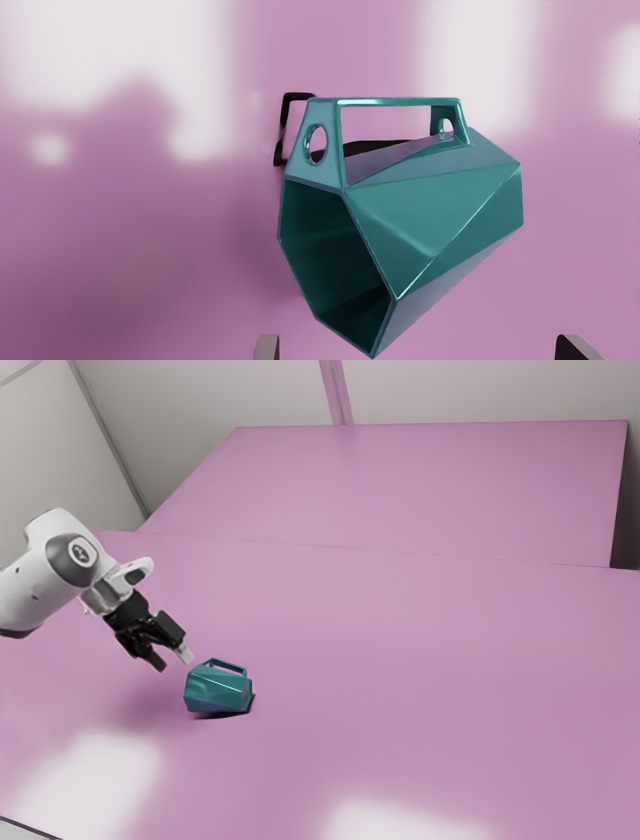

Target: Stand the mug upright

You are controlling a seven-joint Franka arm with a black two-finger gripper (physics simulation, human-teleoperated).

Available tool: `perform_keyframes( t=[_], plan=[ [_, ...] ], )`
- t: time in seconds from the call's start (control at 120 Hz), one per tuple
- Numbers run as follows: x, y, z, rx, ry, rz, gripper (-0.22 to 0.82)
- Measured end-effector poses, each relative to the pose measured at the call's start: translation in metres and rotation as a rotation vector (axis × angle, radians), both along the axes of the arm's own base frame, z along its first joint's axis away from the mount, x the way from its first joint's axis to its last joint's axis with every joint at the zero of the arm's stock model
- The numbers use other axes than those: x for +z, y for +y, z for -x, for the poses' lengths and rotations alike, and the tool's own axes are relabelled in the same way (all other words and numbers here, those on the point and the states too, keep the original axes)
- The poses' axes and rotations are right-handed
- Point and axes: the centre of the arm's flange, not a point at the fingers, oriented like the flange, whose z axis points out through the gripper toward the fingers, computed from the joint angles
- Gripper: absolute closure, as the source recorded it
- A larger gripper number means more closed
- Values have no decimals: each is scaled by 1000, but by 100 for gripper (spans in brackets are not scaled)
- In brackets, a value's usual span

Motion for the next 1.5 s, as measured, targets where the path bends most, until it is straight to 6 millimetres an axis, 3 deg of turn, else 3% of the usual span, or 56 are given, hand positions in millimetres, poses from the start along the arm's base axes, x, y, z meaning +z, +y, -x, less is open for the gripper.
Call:
perform_keyframes(
  t=[0.442, 0.792, 0.975, 1.233, 1.5],
  plan=[
    [-58, -7, -2, 9, 30, 204, 0],
    [-69, -9, -1, -13, 2, 304, 5],
    [-67, -9, -1, -17, -28, 344, 21],
    [-65, -7, 0, -21, -59, 377, 59],
    [-60, -15, -4, -36, -94, 401, 73]
  ],
)
